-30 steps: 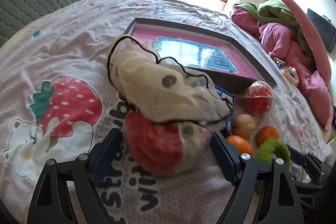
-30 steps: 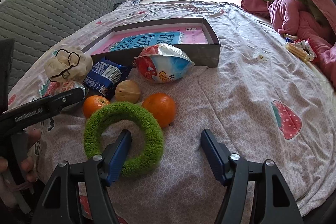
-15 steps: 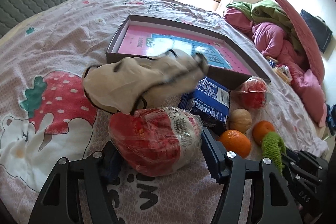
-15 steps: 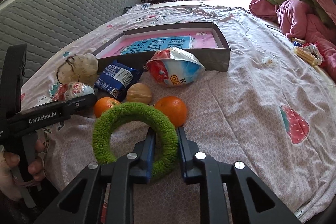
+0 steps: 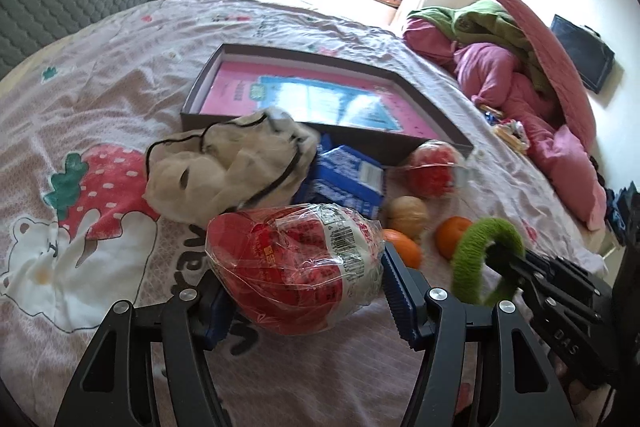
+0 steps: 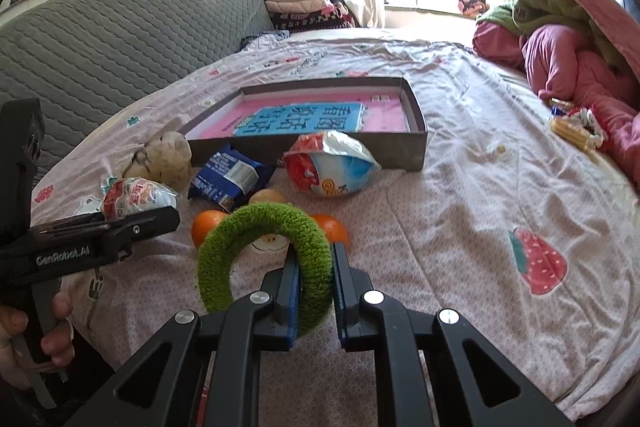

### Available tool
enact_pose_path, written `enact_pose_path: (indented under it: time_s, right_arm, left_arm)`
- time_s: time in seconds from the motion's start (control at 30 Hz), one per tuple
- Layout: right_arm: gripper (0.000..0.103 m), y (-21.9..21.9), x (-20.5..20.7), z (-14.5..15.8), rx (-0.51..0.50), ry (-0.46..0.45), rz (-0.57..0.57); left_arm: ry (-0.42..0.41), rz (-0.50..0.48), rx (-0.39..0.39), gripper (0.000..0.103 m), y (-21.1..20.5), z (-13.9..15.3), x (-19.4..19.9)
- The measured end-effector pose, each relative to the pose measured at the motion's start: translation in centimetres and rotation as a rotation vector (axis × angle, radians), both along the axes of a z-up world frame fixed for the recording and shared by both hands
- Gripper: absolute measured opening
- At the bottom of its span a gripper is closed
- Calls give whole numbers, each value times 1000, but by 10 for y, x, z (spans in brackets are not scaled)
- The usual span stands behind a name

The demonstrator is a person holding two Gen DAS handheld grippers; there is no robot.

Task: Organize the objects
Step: 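Close the left tool on the red ball while the right tool grasps the green ring, then carry the red ball in the left tool and green ring in the right tool over the tray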

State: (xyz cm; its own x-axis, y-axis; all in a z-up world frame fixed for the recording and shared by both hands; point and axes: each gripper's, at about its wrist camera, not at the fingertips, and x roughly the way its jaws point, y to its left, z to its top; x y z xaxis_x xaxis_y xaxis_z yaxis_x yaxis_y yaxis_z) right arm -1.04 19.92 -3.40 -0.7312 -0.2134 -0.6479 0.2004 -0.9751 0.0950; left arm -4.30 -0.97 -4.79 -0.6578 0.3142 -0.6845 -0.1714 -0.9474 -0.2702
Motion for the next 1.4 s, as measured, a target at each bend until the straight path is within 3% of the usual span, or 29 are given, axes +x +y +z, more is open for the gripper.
enact_pose_path:
  time_s: [0.6, 1.03, 1.4]
  right_arm:
    - [15, -8, 8, 30, 54, 135, 14]
    - [15, -8, 0, 57, 52, 211, 29]
    - [15, 1, -17, 69, 43, 228, 17]
  left_arm:
    - [122, 39, -66, 66, 16, 53, 31]
    - [187, 77, -82, 66, 18, 95, 21]
    - [193, 98, -117, 66, 19, 103, 10]
